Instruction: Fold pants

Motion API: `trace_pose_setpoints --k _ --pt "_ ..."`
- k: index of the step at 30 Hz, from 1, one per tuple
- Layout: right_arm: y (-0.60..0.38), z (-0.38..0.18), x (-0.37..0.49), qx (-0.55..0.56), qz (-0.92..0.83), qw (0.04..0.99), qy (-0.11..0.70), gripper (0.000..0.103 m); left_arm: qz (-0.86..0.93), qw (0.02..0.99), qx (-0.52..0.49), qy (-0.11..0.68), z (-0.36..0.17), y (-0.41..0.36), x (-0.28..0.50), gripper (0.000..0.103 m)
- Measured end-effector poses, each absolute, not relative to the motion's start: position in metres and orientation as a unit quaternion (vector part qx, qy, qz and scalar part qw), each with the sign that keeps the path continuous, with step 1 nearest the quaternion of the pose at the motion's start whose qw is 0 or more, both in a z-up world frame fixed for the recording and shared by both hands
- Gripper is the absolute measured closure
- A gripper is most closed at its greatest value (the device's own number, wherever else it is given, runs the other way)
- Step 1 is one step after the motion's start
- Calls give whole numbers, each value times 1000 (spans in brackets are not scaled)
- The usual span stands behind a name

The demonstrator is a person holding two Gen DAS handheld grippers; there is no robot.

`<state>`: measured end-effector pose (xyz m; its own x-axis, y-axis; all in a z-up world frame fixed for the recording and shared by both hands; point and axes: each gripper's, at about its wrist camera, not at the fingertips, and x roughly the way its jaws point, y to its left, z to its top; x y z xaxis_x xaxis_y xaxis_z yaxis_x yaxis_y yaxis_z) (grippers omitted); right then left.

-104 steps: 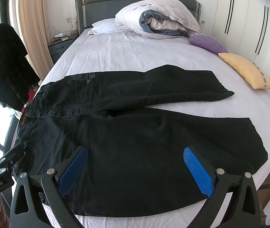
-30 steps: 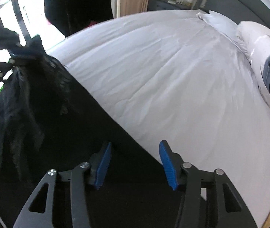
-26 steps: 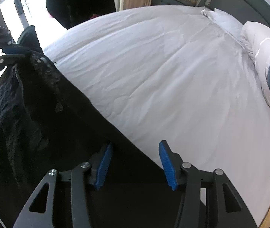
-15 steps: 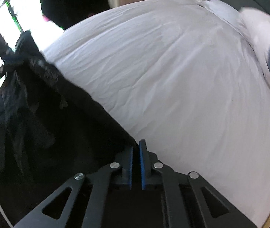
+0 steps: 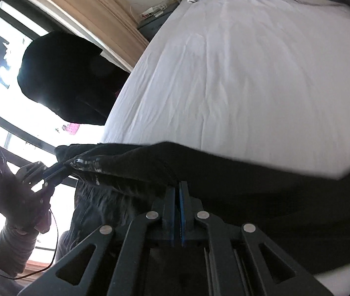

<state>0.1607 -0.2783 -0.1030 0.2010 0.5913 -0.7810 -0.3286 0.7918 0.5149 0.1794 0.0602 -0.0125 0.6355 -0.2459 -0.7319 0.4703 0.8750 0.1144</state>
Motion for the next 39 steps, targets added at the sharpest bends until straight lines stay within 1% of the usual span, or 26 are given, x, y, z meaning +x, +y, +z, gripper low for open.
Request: trace_pose_setpoints --k 4,9,14,18,22,27,34,39 --pt "-290 -99 122 151 296 755 565 99 -211 889 152 376 -13 51 130 97" --pt "-308 -98 71 192 295 745 566 99 -215 879 150 397 -28 42 62 97" --pt "-300 -102 15 138 289 751 577 98 -225 865 178 413 -46 25 -1 97" --pt "-304 -111 -18 127 282 745 591 99 -240 854 203 415 -58 18 -45 97" --pt "-288 -104 -45 56 278 759 586 98 -248 844 229 416 -67 17 -85 97" --pt "-251 -96 -69 -32 269 775 571 98 -243 837 230 433 -77 21 -107 97" --pt "-246 -98 -84 -59 264 782 561 98 -252 828 261 428 -79 22 -133 97" --pt "-233 -104 -96 -104 261 785 553 98 -255 828 253 431 -76 27 -145 98"
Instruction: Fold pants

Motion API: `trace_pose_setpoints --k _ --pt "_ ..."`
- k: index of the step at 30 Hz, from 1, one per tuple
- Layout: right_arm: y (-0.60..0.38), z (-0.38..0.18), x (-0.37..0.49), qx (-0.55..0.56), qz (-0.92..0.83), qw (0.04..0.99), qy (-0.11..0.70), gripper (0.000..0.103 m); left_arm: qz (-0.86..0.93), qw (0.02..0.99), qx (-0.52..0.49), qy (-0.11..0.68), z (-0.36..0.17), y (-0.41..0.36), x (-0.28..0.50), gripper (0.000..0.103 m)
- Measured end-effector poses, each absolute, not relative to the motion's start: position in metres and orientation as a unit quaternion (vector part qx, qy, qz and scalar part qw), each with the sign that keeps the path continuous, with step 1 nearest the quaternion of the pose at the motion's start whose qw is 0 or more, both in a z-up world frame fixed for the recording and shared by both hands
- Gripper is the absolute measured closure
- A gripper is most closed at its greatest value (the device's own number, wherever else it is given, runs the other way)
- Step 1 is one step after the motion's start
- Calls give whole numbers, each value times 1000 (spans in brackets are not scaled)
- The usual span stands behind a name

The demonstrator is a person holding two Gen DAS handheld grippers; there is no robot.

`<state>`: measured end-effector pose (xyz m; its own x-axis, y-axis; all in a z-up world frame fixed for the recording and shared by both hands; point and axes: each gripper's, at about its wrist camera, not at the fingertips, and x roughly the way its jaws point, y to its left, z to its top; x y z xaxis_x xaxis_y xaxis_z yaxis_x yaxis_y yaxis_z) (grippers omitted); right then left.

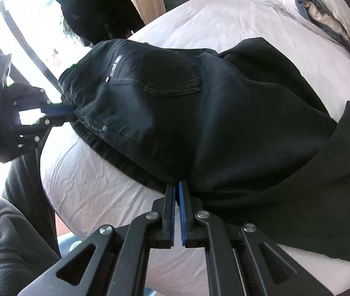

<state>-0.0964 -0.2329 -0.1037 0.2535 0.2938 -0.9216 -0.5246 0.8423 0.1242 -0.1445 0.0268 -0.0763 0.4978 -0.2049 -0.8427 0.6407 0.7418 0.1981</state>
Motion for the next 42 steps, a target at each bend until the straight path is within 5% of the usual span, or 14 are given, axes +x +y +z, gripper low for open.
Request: trace_pose_setpoints --k 10,26,33,42 --pt "-229 -108 -100 -129 250 787 550 98 -241 828 231 450 -81 46 -147 103" --pt "-237 -112 -116 -158 250 785 545 98 -231 881 123 395 -6 38 -95 103" --pt "-234 -113 -128 -145 257 786 543 99 -220 823 154 501 -65 26 -65 103" --pt "-261 -58 -88 -47 237 840 485 99 -198 825 142 510 -70 37 -91 103"
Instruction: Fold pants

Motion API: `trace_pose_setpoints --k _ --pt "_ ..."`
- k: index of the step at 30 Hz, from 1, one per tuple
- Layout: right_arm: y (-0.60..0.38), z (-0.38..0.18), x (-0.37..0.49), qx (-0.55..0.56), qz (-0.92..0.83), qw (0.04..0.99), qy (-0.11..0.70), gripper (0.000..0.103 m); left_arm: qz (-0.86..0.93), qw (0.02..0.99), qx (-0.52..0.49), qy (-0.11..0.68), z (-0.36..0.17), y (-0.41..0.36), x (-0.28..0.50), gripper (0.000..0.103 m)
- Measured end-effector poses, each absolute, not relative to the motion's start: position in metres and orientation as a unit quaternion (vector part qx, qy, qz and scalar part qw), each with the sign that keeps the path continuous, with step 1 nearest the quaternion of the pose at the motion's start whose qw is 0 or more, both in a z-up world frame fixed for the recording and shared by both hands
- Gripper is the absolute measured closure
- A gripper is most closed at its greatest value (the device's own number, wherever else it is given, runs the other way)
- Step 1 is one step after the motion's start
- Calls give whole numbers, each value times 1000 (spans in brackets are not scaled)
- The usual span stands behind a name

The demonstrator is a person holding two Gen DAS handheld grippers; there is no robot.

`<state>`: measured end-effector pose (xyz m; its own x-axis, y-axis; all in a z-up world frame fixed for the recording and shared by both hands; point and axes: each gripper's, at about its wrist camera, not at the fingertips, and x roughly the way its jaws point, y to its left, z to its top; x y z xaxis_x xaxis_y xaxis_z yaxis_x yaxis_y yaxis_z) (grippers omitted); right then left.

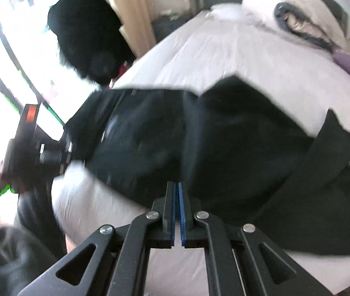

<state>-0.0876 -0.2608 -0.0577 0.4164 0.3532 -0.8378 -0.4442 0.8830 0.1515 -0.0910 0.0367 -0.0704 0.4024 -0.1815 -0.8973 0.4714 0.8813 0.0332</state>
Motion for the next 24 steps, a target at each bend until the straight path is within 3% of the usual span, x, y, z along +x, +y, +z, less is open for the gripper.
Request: trace_pose_setpoints --k 2,4,7,12,14,16,17,22,24 --pt "-253 -63 -76 -57 231 842 484 95 -194 825 148 511 -68 35 -89 103" --pt "-249 -80 -70 -67 222 832 503 85 -193 823 156 510 -71 35 -96 103" --pt "-247 -123 -73 -92 202 797 562 82 -193 820 157 515 -72 37 -104 103" --pt "-262 -120 -89 -54 197 817 539 77 -178 843 137 489 -29 24 -89 103" --pt "-267 -115 -87 -28 204 817 539 68 -194 859 106 462 -7 3 -71 102" --pt "-269 -112 -84 -15 210 815 539 44 -219 859 80 455 0 -22 -53 102" --pt "-269 -113 -85 -18 208 814 541 40 -232 856 60 459 -3 -36 -42 102" --pt "-305 -100 -96 54 219 815 533 39 -233 798 18 556 -69 -80 1 102" --pt "-335 -89 -96 95 204 824 520 39 -232 805 1 546 -79 -79 1 102"
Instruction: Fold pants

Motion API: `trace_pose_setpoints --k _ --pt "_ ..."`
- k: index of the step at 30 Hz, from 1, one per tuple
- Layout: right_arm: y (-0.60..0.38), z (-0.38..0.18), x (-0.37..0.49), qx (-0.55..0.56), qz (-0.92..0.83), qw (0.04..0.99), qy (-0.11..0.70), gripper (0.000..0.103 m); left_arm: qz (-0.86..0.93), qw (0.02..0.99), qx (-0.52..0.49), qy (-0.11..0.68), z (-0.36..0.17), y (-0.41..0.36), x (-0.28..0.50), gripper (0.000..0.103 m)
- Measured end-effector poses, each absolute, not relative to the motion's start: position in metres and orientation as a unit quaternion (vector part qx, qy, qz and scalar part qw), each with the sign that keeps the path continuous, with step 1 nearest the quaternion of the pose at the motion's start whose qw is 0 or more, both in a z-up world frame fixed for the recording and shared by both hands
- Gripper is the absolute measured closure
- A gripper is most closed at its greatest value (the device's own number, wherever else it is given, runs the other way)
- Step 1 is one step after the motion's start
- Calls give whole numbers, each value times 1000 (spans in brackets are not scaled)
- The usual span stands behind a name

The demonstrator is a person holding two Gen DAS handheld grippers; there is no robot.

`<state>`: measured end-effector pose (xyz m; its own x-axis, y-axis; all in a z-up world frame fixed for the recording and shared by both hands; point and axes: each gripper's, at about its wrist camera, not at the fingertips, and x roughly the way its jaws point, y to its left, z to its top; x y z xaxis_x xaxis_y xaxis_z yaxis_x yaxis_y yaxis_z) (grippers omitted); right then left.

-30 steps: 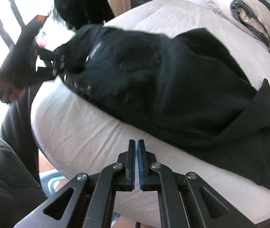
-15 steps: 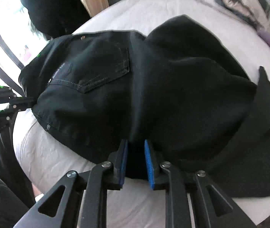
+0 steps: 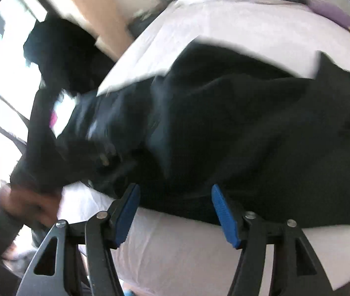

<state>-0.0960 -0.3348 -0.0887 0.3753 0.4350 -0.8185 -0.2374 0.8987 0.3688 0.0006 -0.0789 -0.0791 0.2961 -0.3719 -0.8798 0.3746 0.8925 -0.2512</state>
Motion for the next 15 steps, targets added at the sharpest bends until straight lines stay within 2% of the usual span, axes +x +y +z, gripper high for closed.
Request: trace_pose_setpoints --k 5,8,12,15 --pt "-455 -51 -51 170 66 852 491 39 -241 798 -51 549 -83 -67 8 102" --pt "-494 -40 -3 159 -7 851 500 39 -241 800 -58 547 -87 -67 9 102" --pt "-493 -38 61 97 -36 848 520 38 -240 801 -64 545 -94 -67 4 102" --pt "-486 -60 109 76 -58 831 548 38 -244 800 -69 544 -99 -54 -1 102"
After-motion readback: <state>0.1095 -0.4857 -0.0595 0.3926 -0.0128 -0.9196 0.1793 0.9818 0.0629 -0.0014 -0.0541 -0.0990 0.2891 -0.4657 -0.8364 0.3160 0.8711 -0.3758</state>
